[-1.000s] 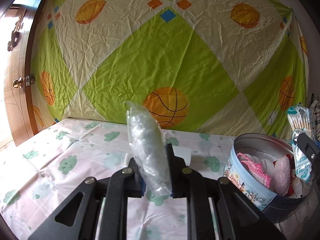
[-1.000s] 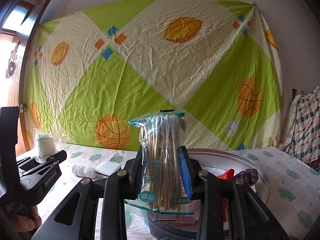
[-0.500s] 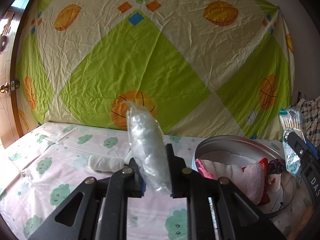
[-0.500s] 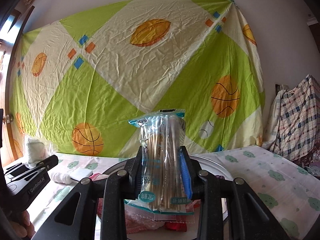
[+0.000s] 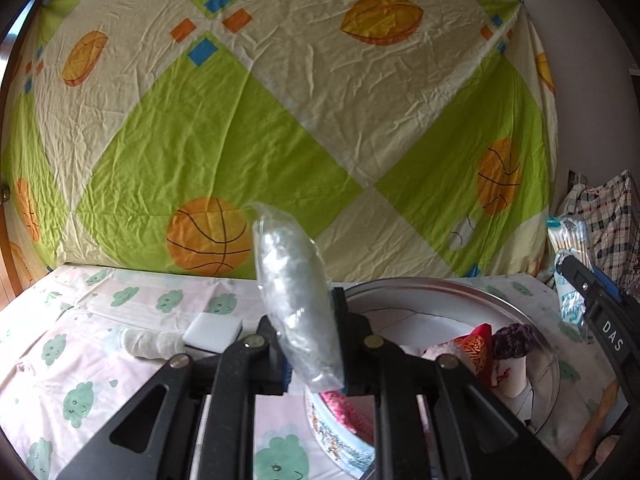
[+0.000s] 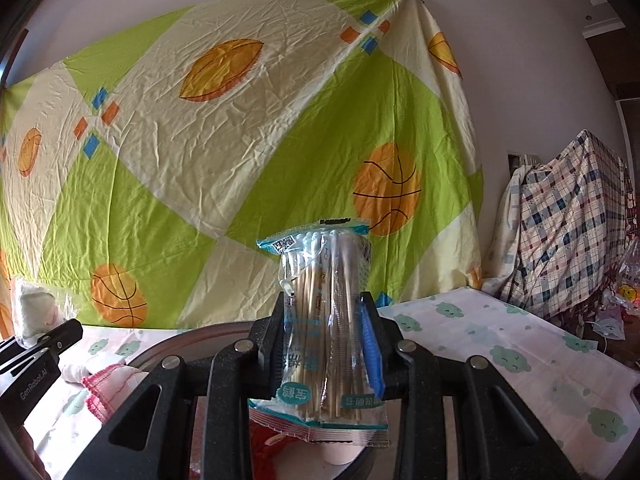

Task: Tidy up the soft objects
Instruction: 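Carry the swab pack and the plastic bag over the tin with both tools, then release the swab pack in the tin with the right tool while the left releases the bag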

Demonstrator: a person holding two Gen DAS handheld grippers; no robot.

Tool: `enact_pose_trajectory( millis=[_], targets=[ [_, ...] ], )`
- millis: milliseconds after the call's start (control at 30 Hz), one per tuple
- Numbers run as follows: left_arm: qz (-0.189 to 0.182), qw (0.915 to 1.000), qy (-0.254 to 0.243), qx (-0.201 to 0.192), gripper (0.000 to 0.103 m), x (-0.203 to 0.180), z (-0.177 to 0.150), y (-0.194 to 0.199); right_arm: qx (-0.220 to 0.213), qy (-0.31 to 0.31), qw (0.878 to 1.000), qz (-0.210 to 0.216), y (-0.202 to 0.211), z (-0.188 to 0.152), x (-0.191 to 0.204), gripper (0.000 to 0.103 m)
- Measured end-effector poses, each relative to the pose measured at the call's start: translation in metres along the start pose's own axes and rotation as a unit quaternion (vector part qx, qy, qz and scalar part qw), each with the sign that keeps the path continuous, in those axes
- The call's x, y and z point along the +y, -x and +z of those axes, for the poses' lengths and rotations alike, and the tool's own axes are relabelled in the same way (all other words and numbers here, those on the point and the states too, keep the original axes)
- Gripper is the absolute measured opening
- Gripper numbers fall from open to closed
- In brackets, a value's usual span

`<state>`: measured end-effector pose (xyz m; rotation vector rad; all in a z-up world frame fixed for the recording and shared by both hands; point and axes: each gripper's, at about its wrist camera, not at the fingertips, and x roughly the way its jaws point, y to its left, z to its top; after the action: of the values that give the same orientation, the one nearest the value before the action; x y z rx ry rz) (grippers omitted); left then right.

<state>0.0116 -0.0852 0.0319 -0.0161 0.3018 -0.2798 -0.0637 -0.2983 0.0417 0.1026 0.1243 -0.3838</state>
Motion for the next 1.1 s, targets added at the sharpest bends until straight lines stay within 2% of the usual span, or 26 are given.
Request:
enact_pose_trajectory(
  millis=[267,533,800,1100],
  targets=[
    [-0.025,0.9991,-0.027,0.021,0.015,-0.044,0.007,-0.016,0.019,0.017,0.999,-0.028,-0.023,-0.001,-0.015,0.035],
    [-0.032,0.9968,-0.050,0.054,0.015,-0.082,0.009,-0.037,0.042,0.046,0.998,-0.028,-0.041,-0.006,-0.019,0.035],
    [-0.013,0.9911,-0.060,0.118,0.015,-0.098,0.003,-0.064,0.110,0.057,0.992,-0.001,-0.063,-0.016,-0.017,0.035],
    [-0.009,0.9835,-0.053,0.173,0.015,-0.099,-0.002,-0.084,0.129,0.073,0.989,0.014,-0.067,-0.020,-0.010,0.035]
  ],
)
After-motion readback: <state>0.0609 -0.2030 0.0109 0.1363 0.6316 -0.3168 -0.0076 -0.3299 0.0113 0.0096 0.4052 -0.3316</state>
